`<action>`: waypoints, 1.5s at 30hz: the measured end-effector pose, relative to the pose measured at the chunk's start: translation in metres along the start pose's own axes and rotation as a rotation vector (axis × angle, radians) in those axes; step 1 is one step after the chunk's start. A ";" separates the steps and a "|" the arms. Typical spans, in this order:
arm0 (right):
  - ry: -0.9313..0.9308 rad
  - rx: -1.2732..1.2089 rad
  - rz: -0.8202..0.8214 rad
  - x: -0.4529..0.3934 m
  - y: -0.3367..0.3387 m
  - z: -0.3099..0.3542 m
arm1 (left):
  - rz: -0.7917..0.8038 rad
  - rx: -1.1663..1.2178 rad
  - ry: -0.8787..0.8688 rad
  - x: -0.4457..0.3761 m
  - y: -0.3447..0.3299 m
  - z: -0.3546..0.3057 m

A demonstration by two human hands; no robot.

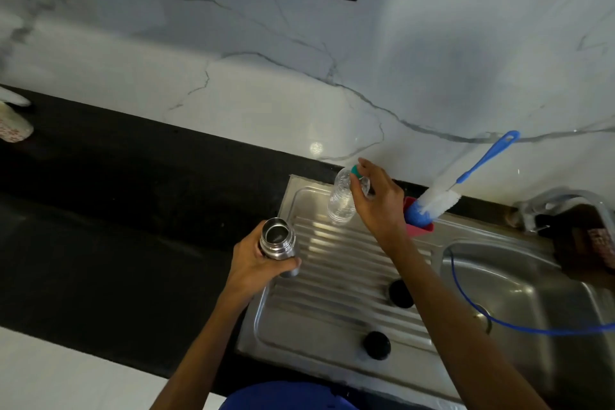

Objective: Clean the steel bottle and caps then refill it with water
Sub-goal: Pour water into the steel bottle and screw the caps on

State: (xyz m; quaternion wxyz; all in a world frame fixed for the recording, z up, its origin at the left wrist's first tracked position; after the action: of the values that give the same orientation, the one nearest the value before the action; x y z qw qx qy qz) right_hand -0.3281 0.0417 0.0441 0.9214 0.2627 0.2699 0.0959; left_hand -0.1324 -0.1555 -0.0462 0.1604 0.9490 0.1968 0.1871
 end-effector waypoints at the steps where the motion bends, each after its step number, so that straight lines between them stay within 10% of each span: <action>1: -0.019 0.001 0.003 -0.001 -0.001 0.000 | 0.001 0.001 0.003 0.000 -0.001 0.001; 45: -0.303 -0.399 0.099 0.019 -0.033 -0.024 | 0.002 -0.059 0.017 -0.009 -0.011 0.002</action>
State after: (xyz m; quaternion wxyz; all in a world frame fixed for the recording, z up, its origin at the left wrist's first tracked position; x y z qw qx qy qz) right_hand -0.3240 0.0305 0.0009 0.9791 0.0999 0.0912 0.1518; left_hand -0.1422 -0.1507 -0.0549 0.1866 0.9424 0.1917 0.2009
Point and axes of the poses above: each hand's wrist, its own x-axis away from the middle knuckle, its own y-axis out of the back of the hand, z = x × y, the point moved 10 cm from there along -x, towards the middle knuckle, and after that the axes turned 5 degrees about -x, right-handed, at the moved point
